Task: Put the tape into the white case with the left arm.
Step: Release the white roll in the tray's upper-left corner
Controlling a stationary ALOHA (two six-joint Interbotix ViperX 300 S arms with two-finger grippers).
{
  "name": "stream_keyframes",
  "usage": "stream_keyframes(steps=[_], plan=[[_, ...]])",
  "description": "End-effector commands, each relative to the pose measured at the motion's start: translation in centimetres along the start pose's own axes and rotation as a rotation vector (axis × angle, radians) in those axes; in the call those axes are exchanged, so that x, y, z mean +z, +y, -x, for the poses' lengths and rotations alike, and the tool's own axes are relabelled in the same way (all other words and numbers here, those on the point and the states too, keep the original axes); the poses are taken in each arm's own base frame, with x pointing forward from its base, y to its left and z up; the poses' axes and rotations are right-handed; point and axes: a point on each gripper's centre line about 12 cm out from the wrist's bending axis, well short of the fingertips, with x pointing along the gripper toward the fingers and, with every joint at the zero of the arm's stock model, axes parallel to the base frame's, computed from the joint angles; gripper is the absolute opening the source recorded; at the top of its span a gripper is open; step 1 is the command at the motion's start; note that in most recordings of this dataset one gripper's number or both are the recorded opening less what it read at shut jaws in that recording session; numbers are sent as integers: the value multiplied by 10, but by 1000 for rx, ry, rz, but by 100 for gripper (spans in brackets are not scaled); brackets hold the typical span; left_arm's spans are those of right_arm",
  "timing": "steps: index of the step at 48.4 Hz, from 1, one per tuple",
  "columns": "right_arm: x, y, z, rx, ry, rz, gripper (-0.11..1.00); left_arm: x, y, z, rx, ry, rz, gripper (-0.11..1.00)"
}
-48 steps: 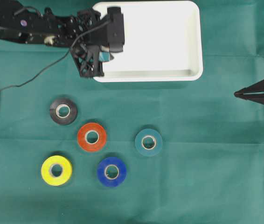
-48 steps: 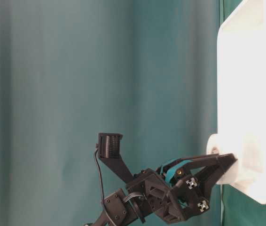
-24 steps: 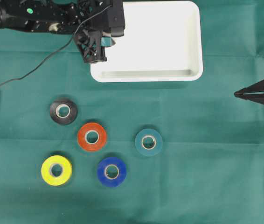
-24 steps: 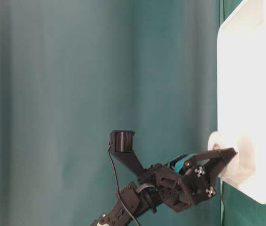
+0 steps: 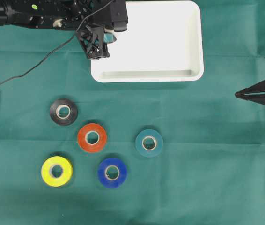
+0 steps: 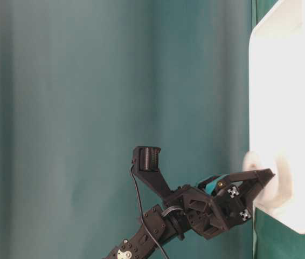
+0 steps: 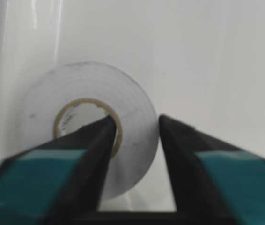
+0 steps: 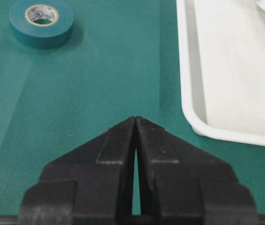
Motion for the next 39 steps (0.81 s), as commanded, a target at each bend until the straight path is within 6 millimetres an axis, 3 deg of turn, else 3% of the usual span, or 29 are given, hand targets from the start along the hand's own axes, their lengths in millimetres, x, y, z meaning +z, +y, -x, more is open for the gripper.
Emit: stream_keyframes(steps=[1, 6, 10, 26, 39], plan=[[4, 0, -1, 0, -8, 0, -9, 12, 5, 8, 16, -43, 3, 55], [4, 0, -1, 0, -8, -2, -9, 13, 5, 8, 17, -45, 1, 84], [3, 0, -1, 0, -8, -2, -9, 13, 5, 8, 17, -46, 3, 97], [4, 0, -1, -1, -9, -2, -9, 16, 5, 17, 19, -62, 12, 97], [4, 0, -1, -1, -11, -1, -9, 28, -24, 47, -14, -127, -45, 97]])
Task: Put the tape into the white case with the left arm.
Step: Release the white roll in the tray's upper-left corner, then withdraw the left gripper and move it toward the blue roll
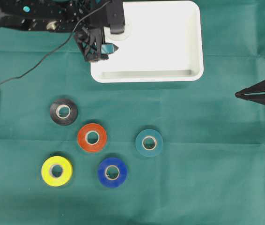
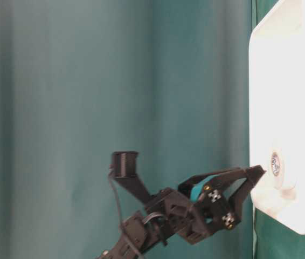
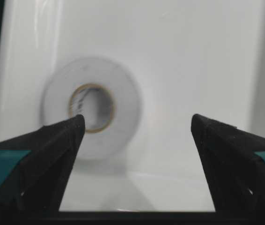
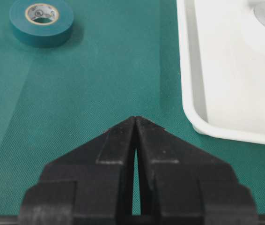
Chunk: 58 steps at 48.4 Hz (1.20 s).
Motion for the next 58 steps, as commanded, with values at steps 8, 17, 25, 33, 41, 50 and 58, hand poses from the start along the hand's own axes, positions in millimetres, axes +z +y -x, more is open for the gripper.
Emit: stream_keyframes(steps=[8, 17, 25, 33, 41, 50, 58], plan=[[4, 0, -1, 0, -15, 5, -9, 20, -23, 35, -26, -80, -45, 97], [4, 0, -1, 0, -15, 6, -9, 18, -45, 48, -69, -70, -85, 97], [4, 0, -1, 0, -15, 6, -9, 15, -64, 59, -105, -77, -103, 97], [4, 0, -1, 0, -15, 5, -9, 13, -83, 73, -140, -99, -86, 97], [3, 0, -1, 0, -14, 5, -9, 10, -99, 84, -174, -114, -48, 96], [4, 0, -1, 0, -17, 5, -9, 3, -115, 92, -211, -111, -19, 96], [4, 0, -1, 0, -15, 5, -9, -8, -122, 101, -228, -114, -17, 96]])
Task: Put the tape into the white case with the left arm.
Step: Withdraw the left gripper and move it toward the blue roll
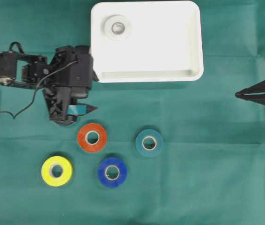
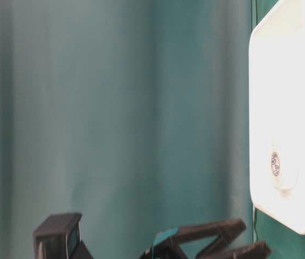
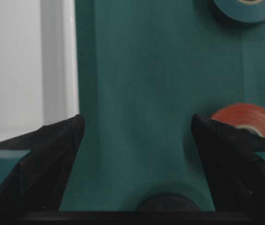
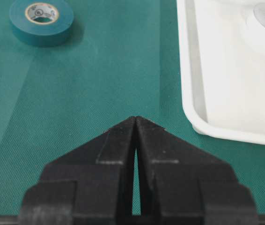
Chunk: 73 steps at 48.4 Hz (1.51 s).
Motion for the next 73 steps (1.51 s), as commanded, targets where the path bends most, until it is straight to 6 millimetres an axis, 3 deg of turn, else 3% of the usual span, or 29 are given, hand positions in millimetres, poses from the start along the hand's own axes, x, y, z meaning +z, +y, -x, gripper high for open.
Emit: stream_keyframes(steps=[1, 19, 35, 58, 73], plan=[[5, 0, -1, 0, -12, -2, -9, 3, -3, 11, -6, -36, -4, 96], [5, 0, -1, 0, -14, -2, -9, -27, -7, 30, -8, -62, -8, 96], [5, 0, -1, -1, -12, -2, -9, -43, -11, 39, -15, -82, -16, 96], [5, 0, -1, 0, -14, -3, -9, -43, -14, 36, -22, -78, -26, 96], [6, 0, -1, -2, -15, -4, -9, -31, -36, 19, -76, -64, -79, 96]])
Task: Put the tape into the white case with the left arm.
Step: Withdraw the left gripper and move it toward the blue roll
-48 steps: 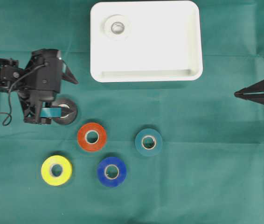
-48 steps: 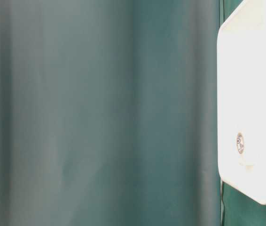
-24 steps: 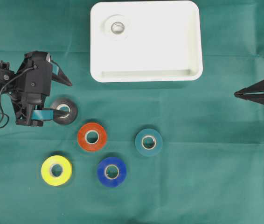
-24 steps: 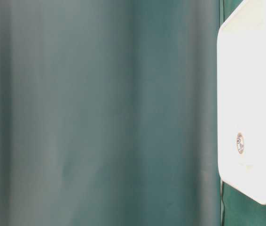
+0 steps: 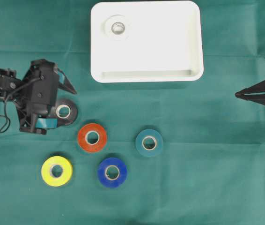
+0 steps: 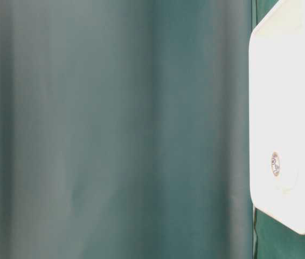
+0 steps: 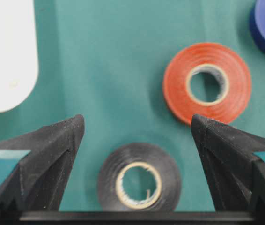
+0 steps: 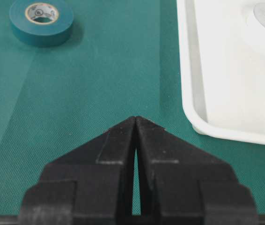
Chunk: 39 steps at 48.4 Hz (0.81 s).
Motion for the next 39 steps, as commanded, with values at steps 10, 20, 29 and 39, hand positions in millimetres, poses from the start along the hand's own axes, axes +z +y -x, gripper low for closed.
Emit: stream_keyframes(steps=[10, 20, 29, 39], plan=[[5, 0, -1, -2, -14, -2, -9, 30, -20, -18, -49, -17, -49, 96], [6, 0, -1, 0, -14, -2, -9, 42, -38, -39, -85, 7, -86, 96], [6, 0, -1, -2, -15, -2, -9, 56, -54, -55, -113, 10, -116, 96], [5, 0, -1, 0, -15, -2, -9, 64, -72, -75, -140, 29, -145, 96]])
